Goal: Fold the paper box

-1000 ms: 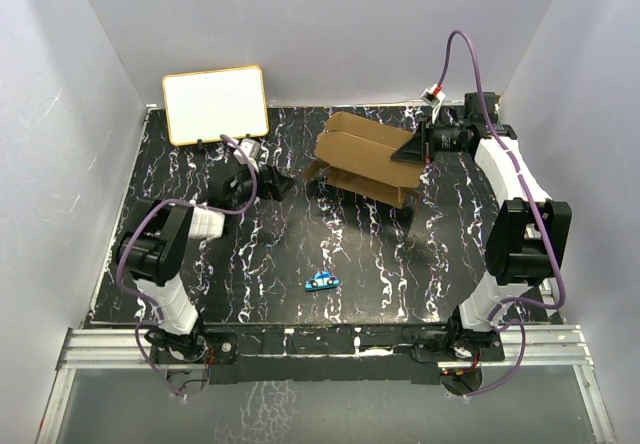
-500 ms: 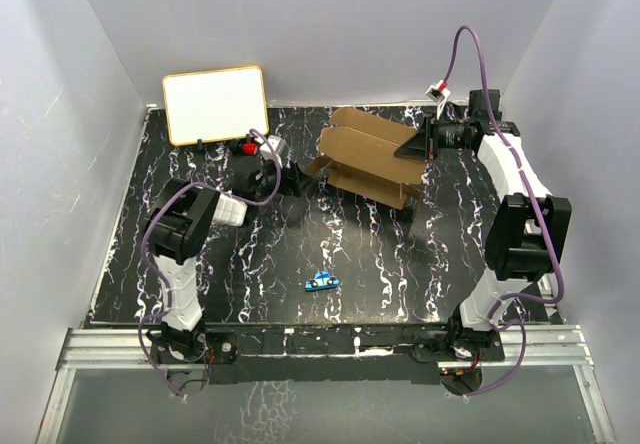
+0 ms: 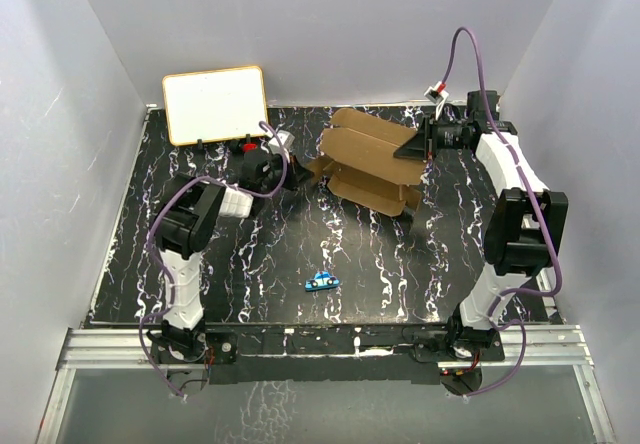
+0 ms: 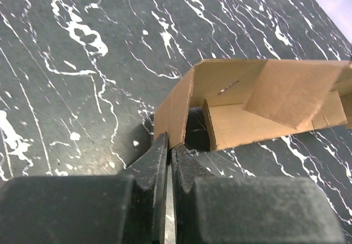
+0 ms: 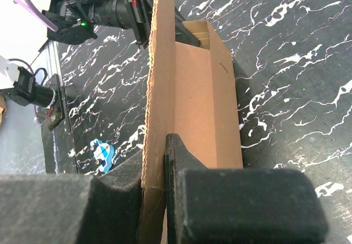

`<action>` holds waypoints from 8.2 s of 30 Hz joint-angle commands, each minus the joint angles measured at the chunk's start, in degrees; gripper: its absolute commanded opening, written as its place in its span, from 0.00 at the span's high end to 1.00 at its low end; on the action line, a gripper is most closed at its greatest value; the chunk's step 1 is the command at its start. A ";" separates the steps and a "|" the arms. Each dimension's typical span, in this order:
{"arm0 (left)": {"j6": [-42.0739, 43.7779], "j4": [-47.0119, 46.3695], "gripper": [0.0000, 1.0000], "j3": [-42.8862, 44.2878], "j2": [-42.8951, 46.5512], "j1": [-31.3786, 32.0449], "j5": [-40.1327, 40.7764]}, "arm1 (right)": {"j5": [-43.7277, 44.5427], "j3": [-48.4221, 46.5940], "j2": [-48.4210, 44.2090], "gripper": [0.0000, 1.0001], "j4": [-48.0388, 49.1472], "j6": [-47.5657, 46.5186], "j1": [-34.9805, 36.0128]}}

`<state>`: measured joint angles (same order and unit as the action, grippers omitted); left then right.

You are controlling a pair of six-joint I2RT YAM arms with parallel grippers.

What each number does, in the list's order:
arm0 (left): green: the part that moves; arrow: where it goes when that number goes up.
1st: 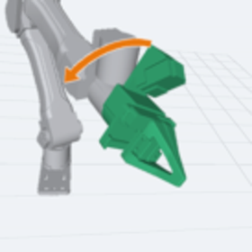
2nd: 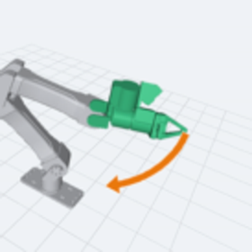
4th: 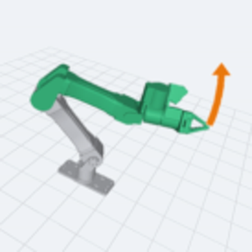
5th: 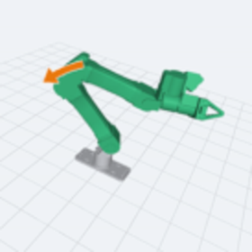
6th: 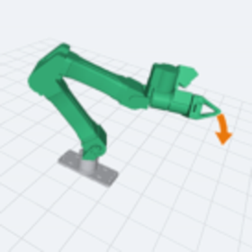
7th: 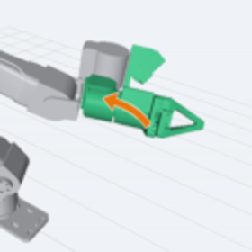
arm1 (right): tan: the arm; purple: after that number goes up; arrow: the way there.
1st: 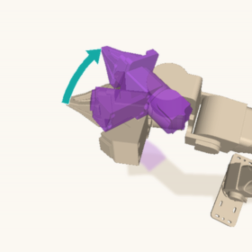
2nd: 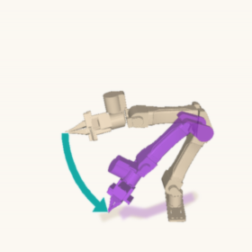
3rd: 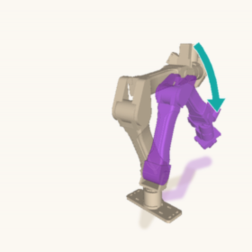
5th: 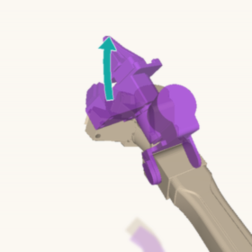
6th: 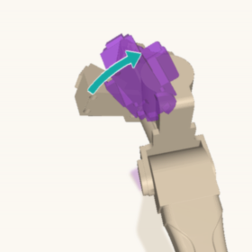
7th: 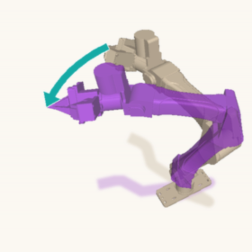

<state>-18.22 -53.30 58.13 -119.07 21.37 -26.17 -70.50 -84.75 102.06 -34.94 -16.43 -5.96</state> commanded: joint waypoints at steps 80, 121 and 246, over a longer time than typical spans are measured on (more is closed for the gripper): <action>9.94 33.94 0.97 -17.26 36.11 3.40 6.71 | -7.39 9.89 -1.19 0.92 2.72 -12.41 3.86; -3.38 20.60 0.67 -4.40 16.58 -6.73 -8.14 | -7.53 10.05 -1.30 0.92 0.69 -15.74 3.93; 0.17 -26.25 0.58 -27.46 9.45 12.65 17.22 | -7.17 15.00 -4.63 0.92 8.59 -8.21 8.87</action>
<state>-17.30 -79.94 28.08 -109.43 33.82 -10.44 -76.07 -70.61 99.68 -31.55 -26.68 2.90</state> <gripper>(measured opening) 0.439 0.095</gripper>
